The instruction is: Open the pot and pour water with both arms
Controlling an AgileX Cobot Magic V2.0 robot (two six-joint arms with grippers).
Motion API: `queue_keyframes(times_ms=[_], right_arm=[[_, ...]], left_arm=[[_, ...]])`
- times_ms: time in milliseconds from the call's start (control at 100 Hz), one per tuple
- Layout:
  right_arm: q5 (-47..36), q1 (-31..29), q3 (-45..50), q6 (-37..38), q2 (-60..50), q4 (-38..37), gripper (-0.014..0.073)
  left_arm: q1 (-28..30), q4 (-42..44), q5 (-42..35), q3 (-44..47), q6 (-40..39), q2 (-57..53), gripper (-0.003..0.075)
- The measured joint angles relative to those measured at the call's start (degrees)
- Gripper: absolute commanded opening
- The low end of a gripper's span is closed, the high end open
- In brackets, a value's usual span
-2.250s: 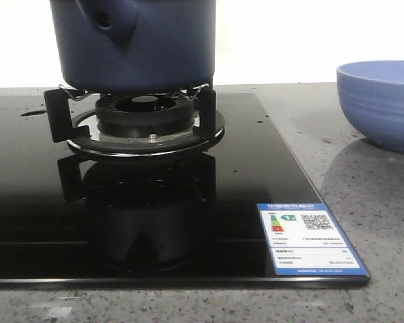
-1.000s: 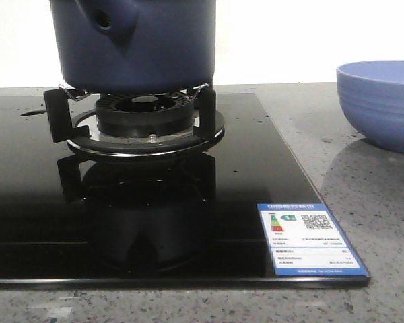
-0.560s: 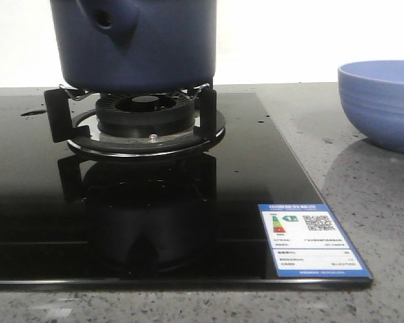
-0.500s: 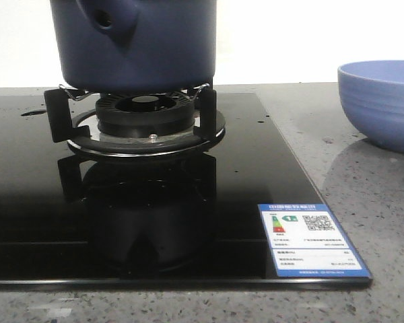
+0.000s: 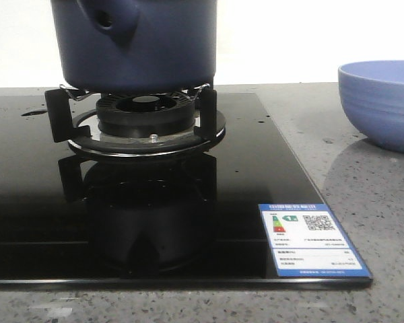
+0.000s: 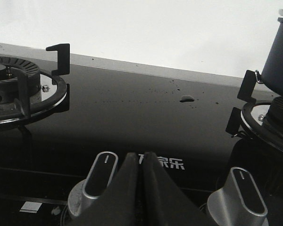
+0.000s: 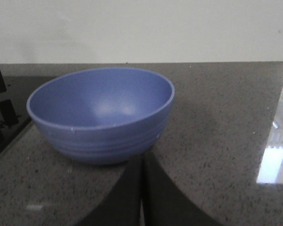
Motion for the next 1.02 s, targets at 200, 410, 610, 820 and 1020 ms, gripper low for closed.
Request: queue_keyframes(times_ms=[200,410,610,820,1020], right_arm=[[0.20,0.71,5.19,-0.03,-8.21,-0.44,-0.0062],[3.97,0.01,5.19,0.15,-11.08,-1.11,-0.0062],[4.45,-0.12,5.19,0.25,-11.11,-1.50,-0.0062],[4.45,-0.12,5.19,0.25,-11.11,-1.72,-0.0062],[4.45,-0.12,5.19,0.25,-11.11,-1.72,-0.0062]], left_arm=[[0.00,0.00,0.00,0.00,0.00,0.00,-0.0020],[0.00,0.00,0.04,0.00,0.00,0.00,-0.0020],[0.00,0.00,0.04,0.00,0.00,0.00,-0.0020],[0.00,0.00,0.04,0.00,0.00,0.00,-0.0020],[0.00,0.00,0.04,0.00,0.00,0.00,-0.0020]])
